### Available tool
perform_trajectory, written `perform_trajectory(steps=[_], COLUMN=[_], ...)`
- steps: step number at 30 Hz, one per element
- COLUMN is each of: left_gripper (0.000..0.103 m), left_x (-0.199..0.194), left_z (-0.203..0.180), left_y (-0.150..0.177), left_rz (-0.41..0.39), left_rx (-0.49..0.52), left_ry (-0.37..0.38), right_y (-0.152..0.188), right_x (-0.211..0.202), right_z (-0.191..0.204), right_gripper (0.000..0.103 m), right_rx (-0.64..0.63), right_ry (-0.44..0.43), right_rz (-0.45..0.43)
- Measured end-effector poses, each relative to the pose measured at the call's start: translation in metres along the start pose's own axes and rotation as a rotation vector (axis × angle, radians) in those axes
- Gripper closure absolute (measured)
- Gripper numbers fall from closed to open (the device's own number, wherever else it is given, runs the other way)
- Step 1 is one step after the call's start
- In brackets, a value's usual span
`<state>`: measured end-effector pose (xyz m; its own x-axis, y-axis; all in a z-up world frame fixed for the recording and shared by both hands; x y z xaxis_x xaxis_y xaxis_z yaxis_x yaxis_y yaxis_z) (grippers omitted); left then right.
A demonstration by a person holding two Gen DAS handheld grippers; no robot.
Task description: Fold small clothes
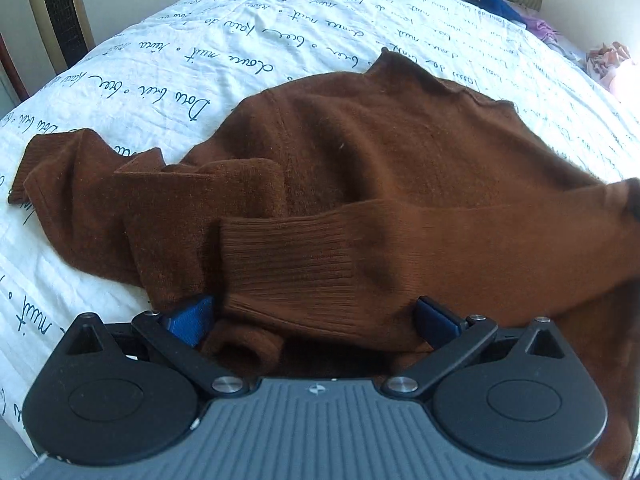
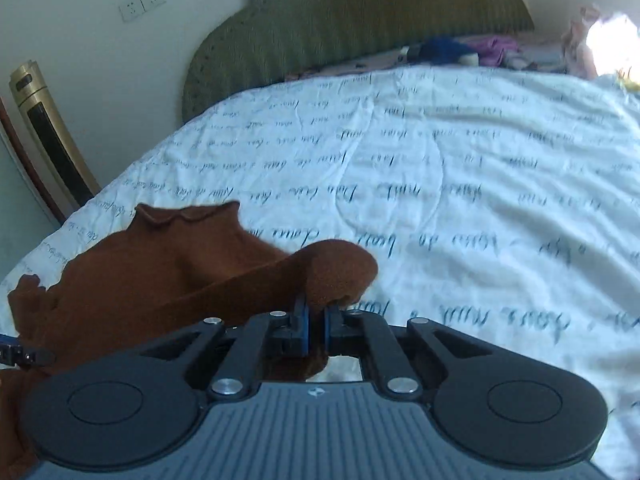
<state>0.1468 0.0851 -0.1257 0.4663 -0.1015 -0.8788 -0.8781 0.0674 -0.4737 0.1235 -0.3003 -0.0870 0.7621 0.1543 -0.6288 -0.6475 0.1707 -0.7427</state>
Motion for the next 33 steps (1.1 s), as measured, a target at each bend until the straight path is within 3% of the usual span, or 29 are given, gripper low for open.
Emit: perform_trajectory(steps=[4, 5, 7, 8, 9, 14, 15, 16, 17, 19, 21, 23, 24, 25, 26, 29, 31, 33], left_gripper=[0.0, 0.0, 0.0, 0.0, 0.0, 0.0, 0.0, 0.0, 0.0, 0.0, 0.0, 0.0, 0.0, 0.0, 0.0, 0.0, 0.0, 0.0], left_x=[0.004, 0.004, 0.002, 0.001, 0.0, 0.0, 0.0, 0.0, 0.0, 0.0, 0.0, 0.002, 0.003, 0.002, 0.001, -0.002, -0.002, -0.003], left_z=[-0.003, -0.001, 0.003, 0.004, 0.005, 0.006, 0.005, 0.004, 0.004, 0.006, 0.01, 0.016, 0.019, 0.022, 0.023, 0.026, 0.026, 0.025], left_y=[0.004, 0.005, 0.005, 0.005, 0.005, 0.004, 0.005, 0.005, 0.005, 0.005, 0.003, 0.0, 0.0, 0.0, 0.0, 0.001, 0.001, 0.002], left_rz=[-0.016, -0.017, -0.013, -0.009, -0.007, -0.007, -0.007, -0.008, -0.011, -0.012, -0.009, -0.011, -0.009, -0.007, -0.006, 0.0, 0.001, 0.002], left_rx=[0.067, 0.071, 0.07, 0.07, 0.068, 0.071, 0.075, 0.083, 0.096, 0.108, 0.115, 0.117, 0.108, 0.097, 0.099, 0.095, 0.106, 0.112], left_ry=[-0.045, -0.047, -0.041, -0.037, -0.031, -0.021, -0.024, -0.025, -0.026, -0.02, -0.016, -0.029, -0.014, 0.002, 0.005, -0.002, -0.005, -0.004], right_y=[0.023, 0.023, 0.023, 0.023, 0.025, 0.054, 0.057, 0.061, 0.065, 0.064, 0.052, 0.039, 0.04, 0.045, 0.047, 0.061, 0.081, 0.104], right_x=[0.037, 0.031, 0.013, 0.0, -0.013, -0.025, -0.019, -0.011, -0.005, -0.005, -0.012, -0.013, -0.008, -0.006, -0.012, -0.044, -0.056, -0.056], right_z=[-0.017, -0.019, -0.025, -0.026, -0.025, -0.015, -0.015, -0.015, -0.012, 0.006, 0.019, 0.006, -0.005, -0.015, -0.021, -0.038, -0.031, -0.019], right_gripper=[0.092, 0.087, 0.058, 0.031, 0.017, 0.018, 0.028, 0.046, 0.1, 0.098, 0.098, 0.103, 0.103, 0.102, 0.099, 0.099, 0.099, 0.099], right_rx=[0.015, 0.051, 0.124, 0.147, 0.15, 0.187, 0.217, 0.24, 0.231, 0.036, -0.183, -0.229, -0.241, -0.199, -0.124, 0.19, 0.25, 0.268], right_ry=[0.035, 0.015, -0.012, -0.02, -0.034, -0.124, -0.135, -0.151, -0.148, -0.054, 0.1, 0.226, 0.266, 0.239, 0.168, -0.09, -0.201, -0.219], right_rz=[0.158, 0.13, 0.104, 0.069, 0.045, 0.077, 0.076, 0.084, 0.102, 0.096, 0.072, 0.068, 0.118, 0.166, 0.159, 0.131, 0.165, 0.226])
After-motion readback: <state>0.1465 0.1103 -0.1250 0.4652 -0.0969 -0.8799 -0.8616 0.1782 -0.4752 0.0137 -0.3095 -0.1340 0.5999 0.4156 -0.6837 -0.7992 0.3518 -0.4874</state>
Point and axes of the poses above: each gripper's, at about its wrist camera, not at the fingertips, and x roughly the way its jaws point, z to its left, y to its underside, the point moved 7 cm from there along x, roughly the way its jaws point, and after that the axes turned 1 degree about -x, right-handed, at the moved point
